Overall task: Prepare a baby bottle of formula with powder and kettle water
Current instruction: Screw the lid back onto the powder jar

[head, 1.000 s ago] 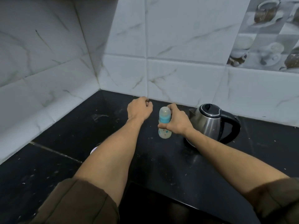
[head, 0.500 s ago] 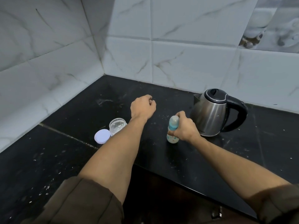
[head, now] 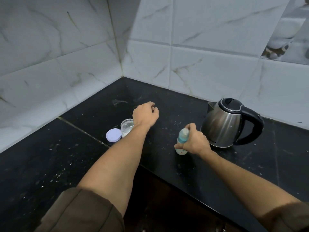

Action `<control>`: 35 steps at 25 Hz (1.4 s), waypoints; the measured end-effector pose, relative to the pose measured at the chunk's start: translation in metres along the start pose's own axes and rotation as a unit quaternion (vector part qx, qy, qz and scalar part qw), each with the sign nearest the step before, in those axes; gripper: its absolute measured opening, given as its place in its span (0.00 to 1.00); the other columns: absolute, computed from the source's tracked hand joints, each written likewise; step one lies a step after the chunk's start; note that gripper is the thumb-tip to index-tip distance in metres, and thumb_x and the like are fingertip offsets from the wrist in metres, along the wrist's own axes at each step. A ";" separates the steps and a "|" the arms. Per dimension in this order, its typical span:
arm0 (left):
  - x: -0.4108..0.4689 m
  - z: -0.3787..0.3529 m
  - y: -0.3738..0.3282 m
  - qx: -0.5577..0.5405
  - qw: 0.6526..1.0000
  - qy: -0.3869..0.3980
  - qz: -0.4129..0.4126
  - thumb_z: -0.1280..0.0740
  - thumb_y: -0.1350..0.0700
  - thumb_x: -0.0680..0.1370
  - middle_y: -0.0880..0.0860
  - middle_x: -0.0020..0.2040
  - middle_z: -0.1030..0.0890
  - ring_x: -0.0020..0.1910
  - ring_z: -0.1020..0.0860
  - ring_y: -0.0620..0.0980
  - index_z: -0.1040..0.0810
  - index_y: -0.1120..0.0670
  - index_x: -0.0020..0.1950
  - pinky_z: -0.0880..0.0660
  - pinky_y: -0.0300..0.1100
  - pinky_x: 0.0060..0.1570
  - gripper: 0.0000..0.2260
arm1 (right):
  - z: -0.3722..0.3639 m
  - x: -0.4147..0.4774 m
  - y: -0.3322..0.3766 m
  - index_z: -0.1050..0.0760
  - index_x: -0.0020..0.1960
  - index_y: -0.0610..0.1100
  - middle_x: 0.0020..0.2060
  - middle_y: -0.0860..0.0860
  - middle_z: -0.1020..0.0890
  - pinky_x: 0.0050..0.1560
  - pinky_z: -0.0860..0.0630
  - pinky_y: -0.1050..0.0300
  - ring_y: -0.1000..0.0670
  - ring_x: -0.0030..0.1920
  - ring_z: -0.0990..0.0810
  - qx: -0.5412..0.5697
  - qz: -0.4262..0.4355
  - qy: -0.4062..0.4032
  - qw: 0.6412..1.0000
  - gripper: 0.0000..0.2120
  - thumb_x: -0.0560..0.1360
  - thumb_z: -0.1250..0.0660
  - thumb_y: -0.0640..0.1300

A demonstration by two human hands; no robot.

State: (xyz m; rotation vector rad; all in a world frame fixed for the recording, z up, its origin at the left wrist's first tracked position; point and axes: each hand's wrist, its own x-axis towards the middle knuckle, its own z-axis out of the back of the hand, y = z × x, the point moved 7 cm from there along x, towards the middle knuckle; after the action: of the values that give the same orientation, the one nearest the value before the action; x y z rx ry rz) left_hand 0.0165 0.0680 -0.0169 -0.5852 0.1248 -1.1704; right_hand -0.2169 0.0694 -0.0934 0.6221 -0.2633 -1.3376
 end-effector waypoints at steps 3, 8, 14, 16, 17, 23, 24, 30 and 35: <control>0.003 0.016 0.008 0.005 1.000 -0.014 0.006 0.37 0.50 0.83 0.51 0.60 0.14 0.61 0.19 0.55 0.20 0.51 0.71 0.24 0.48 0.58 0.17 | 0.034 -0.005 0.019 0.37 0.74 0.51 0.64 0.53 0.22 0.62 0.21 0.42 0.47 0.62 0.20 0.055 0.010 -0.089 0.994 0.48 0.63 0.24 0.73; 0.017 0.055 0.031 -0.011 0.998 -0.062 0.027 0.39 0.53 0.84 0.51 0.60 0.14 0.61 0.18 0.55 0.20 0.51 0.71 0.22 0.49 0.59 0.17 | 0.079 0.015 0.117 0.28 0.68 0.49 0.59 0.56 0.21 0.59 0.22 0.48 0.51 0.58 0.21 0.100 0.159 -0.185 0.965 0.28 0.73 0.28 0.60; 0.030 0.110 0.110 0.000 0.989 -0.121 0.088 0.40 0.55 0.85 0.54 0.61 0.15 0.61 0.18 0.58 0.21 0.51 0.72 0.23 0.49 0.58 0.17 | -0.022 0.057 0.250 0.23 0.62 0.50 0.55 0.53 0.18 0.58 0.20 0.46 0.49 0.56 0.19 -0.082 0.259 0.042 0.962 0.20 0.72 0.27 0.52; 0.033 0.119 0.142 -0.001 0.986 -0.121 0.117 0.40 0.55 0.84 0.55 0.61 0.15 0.62 0.19 0.58 0.21 0.51 0.72 0.24 0.49 0.58 0.17 | -0.061 0.066 0.274 0.23 0.65 0.50 0.58 0.51 0.18 0.59 0.20 0.46 0.47 0.58 0.19 -0.124 0.272 0.085 0.950 0.22 0.72 0.26 0.51; 0.035 0.121 0.156 -0.003 0.985 -0.119 0.128 0.40 0.55 0.84 0.55 0.61 0.15 0.62 0.19 0.58 0.21 0.51 0.72 0.24 0.49 0.58 0.17 | -0.078 0.069 0.283 0.24 0.66 0.50 0.59 0.51 0.18 0.59 0.20 0.46 0.47 0.59 0.19 -0.142 0.278 0.101 0.945 0.22 0.72 0.26 0.50; 0.048 0.110 0.232 -0.013 0.983 -0.093 0.159 0.39 0.54 0.85 0.52 0.59 0.14 0.59 0.17 0.55 0.21 0.50 0.71 0.22 0.48 0.56 0.17 | -0.178 0.086 0.317 0.31 0.74 0.48 0.62 0.47 0.23 0.53 0.21 0.48 0.44 0.58 0.21 -0.317 0.302 0.202 0.876 0.32 0.72 0.27 0.51; 0.049 0.107 0.239 -0.012 0.983 -0.087 0.161 0.39 0.54 0.85 0.52 0.60 0.14 0.59 0.17 0.55 0.21 0.50 0.72 0.22 0.47 0.56 0.17 | -0.189 0.087 0.316 0.31 0.73 0.47 0.62 0.47 0.23 0.53 0.21 0.47 0.43 0.59 0.22 -0.337 0.303 0.210 0.866 0.32 0.72 0.26 0.51; 0.066 0.096 0.270 -0.006 0.983 -0.072 0.169 0.39 0.54 0.85 0.51 0.61 0.14 0.59 0.17 0.53 0.21 0.49 0.72 0.21 0.48 0.58 0.16 | -0.223 0.099 0.305 0.29 0.70 0.46 0.60 0.46 0.22 0.46 0.26 0.49 0.42 0.58 0.20 -0.425 0.297 0.219 0.827 0.32 0.70 0.23 0.53; 0.077 0.086 0.273 -0.005 0.983 -0.064 0.171 0.39 0.53 0.85 0.50 0.61 0.14 0.58 0.17 0.52 0.22 0.49 0.73 0.20 0.46 0.57 0.16 | -0.232 0.105 0.305 0.32 0.73 0.48 0.60 0.47 0.21 0.47 0.26 0.50 0.43 0.58 0.20 -0.444 0.305 0.230 0.811 0.38 0.68 0.22 0.58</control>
State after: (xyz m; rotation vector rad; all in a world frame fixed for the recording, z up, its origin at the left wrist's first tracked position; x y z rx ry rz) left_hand 0.3071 0.1022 -0.0635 -0.6189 0.1175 -0.7969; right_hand 0.1786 0.0614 -0.1286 0.0142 0.5218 -0.5279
